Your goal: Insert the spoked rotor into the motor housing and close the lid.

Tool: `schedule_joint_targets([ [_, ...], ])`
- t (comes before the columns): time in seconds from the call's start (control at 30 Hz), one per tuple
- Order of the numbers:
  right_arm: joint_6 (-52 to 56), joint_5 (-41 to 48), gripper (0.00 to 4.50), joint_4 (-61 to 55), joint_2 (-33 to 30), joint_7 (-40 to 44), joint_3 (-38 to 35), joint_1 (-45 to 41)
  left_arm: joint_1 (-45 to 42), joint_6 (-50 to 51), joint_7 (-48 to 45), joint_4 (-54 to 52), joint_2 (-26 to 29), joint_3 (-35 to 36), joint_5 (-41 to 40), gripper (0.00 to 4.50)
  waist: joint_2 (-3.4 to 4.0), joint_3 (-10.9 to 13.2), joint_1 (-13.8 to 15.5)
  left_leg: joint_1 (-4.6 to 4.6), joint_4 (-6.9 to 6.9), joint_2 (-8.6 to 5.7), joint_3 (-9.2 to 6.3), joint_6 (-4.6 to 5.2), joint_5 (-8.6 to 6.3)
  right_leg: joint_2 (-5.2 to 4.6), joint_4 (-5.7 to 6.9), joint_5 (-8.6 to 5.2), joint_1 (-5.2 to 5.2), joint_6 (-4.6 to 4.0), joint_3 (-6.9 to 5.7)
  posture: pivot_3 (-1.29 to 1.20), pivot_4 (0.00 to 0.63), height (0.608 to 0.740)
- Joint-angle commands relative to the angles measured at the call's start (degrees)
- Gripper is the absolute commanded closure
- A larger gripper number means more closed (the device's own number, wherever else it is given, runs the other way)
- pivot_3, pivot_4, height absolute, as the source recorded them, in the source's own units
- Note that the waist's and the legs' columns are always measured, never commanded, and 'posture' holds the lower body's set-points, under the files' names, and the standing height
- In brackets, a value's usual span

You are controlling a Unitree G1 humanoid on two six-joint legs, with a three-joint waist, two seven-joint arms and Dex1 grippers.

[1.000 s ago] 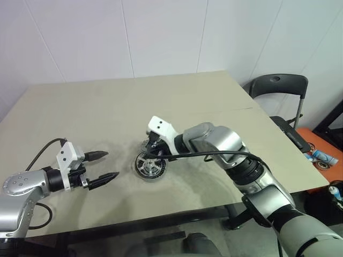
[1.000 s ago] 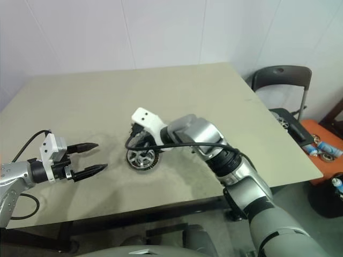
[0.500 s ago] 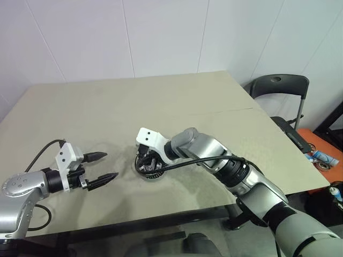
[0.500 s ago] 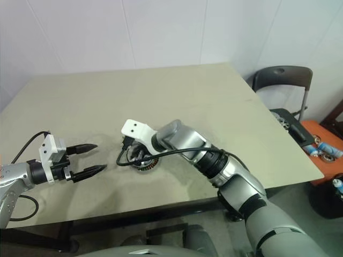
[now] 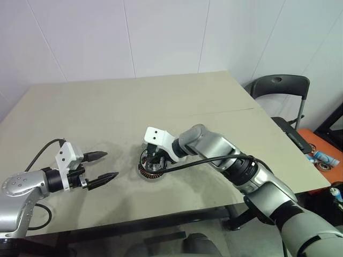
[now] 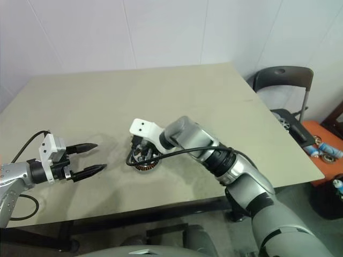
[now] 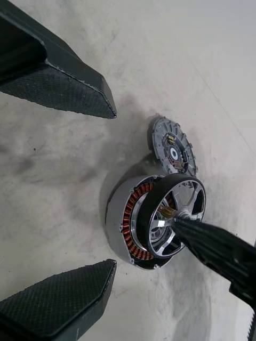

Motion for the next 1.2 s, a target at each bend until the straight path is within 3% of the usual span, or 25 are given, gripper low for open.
schedule_joint_targets([
  [0.03,1.0,1.5,4.47,-3.4,0.1,1.6,-0.9,-0.6,-1.0,-0.5,-0.2,-0.6,0.4,0.8,-0.6,0.0,0.01,0.0,-0.1,0.0,0.0,0.0,0.0,0.0,0.0,0.0,0.0,0.0,0.0,0.0,0.0,0.0,0.0,0.74],
  [0.27,3.2,3.9,4.47,-4.1,1.5,1.5,-4.3,-1.0,-0.7,-0.5,-0.1,-0.9,0.3,0.9,-0.5,0.0,0.0,0.0,0.0,0.0,0.01,0.01,0.0,0.0,0.0,0.0,0.01,0.0,0.0,0.0,-0.01,0.0,0.0,0.74],
  [0.5,6.5,7.6,4.47,-3.0,-0.4,0.0,-13.3,0.1,-0.1,-0.5,0.0,-1.3,0.3,1.3,-0.6,0.0,0.0,0.0,0.1,-0.01,0.01,0.0,-0.01,0.0,0.0,-0.01,0.01,0.0,0.0,0.0,-0.01,0.0,0.0,0.74],
  [0.73,10.4,11.5,2.34,-2.3,-5.9,0.0,-21.0,4.0,0.2,-0.5,-0.2,-1.1,0.5,1.2,-0.5,0.0,0.02,0.0,1.3,-0.01,0.0,0.0,0.0,0.0,0.0,0.0,-0.02,0.0,0.0,0.0,-0.01,0.0,0.0,0.74],
  [0.97,18.4,19.5,0.03,4.2,-3.1,-0.2,-31.8,7.5,-1.0,-0.5,-0.7,-0.4,0.5,0.3,-0.2,0.0,0.01,0.0,1.4,0.03,0.03,0.01,0.01,0.0,0.0,0.02,0.0,0.0,0.05,0.0,-0.01,0.0,0.0,0.74],
  [1.2,17.4,21.3,0.01,13.0,0.8,-1.4,-34.5,9.1,-1.4,-0.4,-0.8,-0.2,0.6,0.2,-0.1,0.0,0.02,0.0,1.4,0.02,0.03,0.01,0.02,0.01,0.0,0.02,0.02,0.0,0.04,0.0,-0.01,0.0,0.0,0.74],
])
